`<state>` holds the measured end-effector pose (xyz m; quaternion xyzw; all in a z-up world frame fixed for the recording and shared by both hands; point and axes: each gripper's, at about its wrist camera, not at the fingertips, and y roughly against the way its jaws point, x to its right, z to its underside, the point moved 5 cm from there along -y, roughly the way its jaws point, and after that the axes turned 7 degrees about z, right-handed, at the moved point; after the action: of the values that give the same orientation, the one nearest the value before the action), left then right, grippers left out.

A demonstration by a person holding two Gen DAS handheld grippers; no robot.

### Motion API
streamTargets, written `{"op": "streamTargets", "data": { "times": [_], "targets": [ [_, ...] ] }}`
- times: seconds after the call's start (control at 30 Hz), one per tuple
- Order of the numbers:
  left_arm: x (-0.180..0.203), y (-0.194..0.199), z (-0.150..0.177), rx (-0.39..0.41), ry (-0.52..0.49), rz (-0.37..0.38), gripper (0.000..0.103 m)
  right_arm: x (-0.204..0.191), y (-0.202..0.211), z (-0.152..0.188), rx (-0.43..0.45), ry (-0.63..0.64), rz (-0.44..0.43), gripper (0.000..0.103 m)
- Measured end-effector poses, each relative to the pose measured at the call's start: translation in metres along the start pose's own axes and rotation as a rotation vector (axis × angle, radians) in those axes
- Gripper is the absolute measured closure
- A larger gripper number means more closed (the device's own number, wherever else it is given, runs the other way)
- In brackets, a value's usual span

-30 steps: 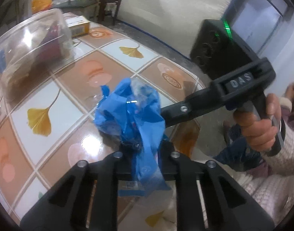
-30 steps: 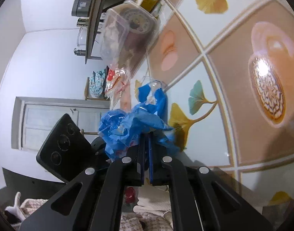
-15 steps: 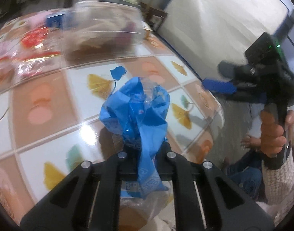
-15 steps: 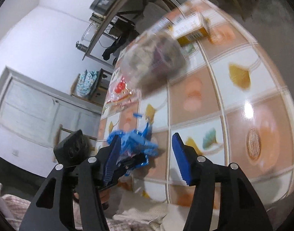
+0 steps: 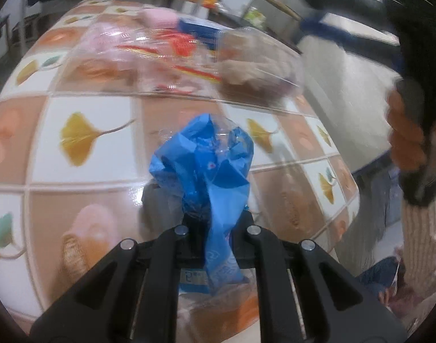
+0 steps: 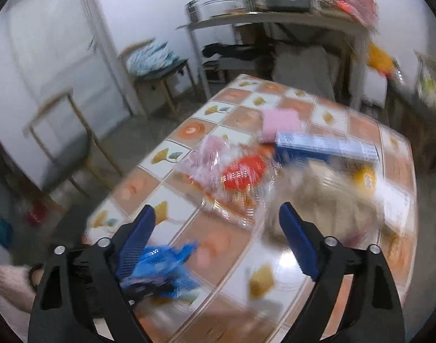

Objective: Collect trash
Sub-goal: 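Grasp the red-printed snack bag with the right gripper while the left holds the blue bag, then carry the blue bag and red snack bag over the blue wastebasket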

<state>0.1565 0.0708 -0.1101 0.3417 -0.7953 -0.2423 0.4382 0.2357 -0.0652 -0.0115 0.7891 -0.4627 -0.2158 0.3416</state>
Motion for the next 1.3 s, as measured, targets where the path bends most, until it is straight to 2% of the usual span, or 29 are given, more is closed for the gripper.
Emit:
{"op": "streamTargets", "data": {
  "times": [0.13, 0.3, 0.37, 0.5, 0.63, 0.7, 0.77, 0.83, 1.0, 1.2, 1.3],
  "targets": [
    [-0.016, 0.009, 0.006, 0.017, 0.043, -0.018, 0.095, -0.026, -0.036, -0.015, 0.012, 0.199, 0.141, 0.016],
    [-0.027, 0.012, 0.005, 0.027, 0.076, -0.016, 0.095, -0.054, -0.076, -0.001, 0.037, 0.4, 0.277, 0.019],
    [-0.031, 0.017, 0.006, 0.029, 0.084, -0.016, 0.095, -0.057, -0.09, 0.005, 0.026, 0.44, 0.309, 0.034],
    [-0.037, 0.023, 0.008, 0.03, 0.102, 0.004, 0.095, -0.058, -0.11, 0.013, -0.004, 0.499, 0.348, 0.047],
    [-0.04, 0.024, 0.008, 0.034, 0.118, 0.02, 0.095, -0.06, -0.123, 0.024, -0.031, 0.558, 0.4, 0.081],
    [-0.042, 0.027, 0.008, 0.038, 0.119, 0.021, 0.095, -0.061, -0.124, 0.029, -0.029, 0.566, 0.412, 0.084],
    [-0.043, 0.027, 0.008, 0.04, 0.118, 0.023, 0.095, -0.064, -0.121, 0.032, -0.017, 0.582, 0.428, 0.097],
    [-0.044, 0.027, 0.009, 0.041, 0.117, 0.023, 0.095, -0.067, -0.114, 0.035, 0.006, 0.595, 0.446, 0.098],
    [-0.044, 0.028, 0.009, 0.048, 0.114, 0.018, 0.095, -0.068, -0.081, 0.034, 0.057, 0.52, 0.404, 0.101],
    [-0.04, 0.034, 0.01, 0.073, 0.091, 0.006, 0.095, -0.052, -0.014, 0.024, 0.1, 0.18, 0.153, 0.101],
    [-0.035, 0.039, 0.007, 0.09, 0.075, 0.006, 0.095, -0.044, 0.018, 0.027, 0.131, 0.057, 0.08, 0.101]
  ]
}}
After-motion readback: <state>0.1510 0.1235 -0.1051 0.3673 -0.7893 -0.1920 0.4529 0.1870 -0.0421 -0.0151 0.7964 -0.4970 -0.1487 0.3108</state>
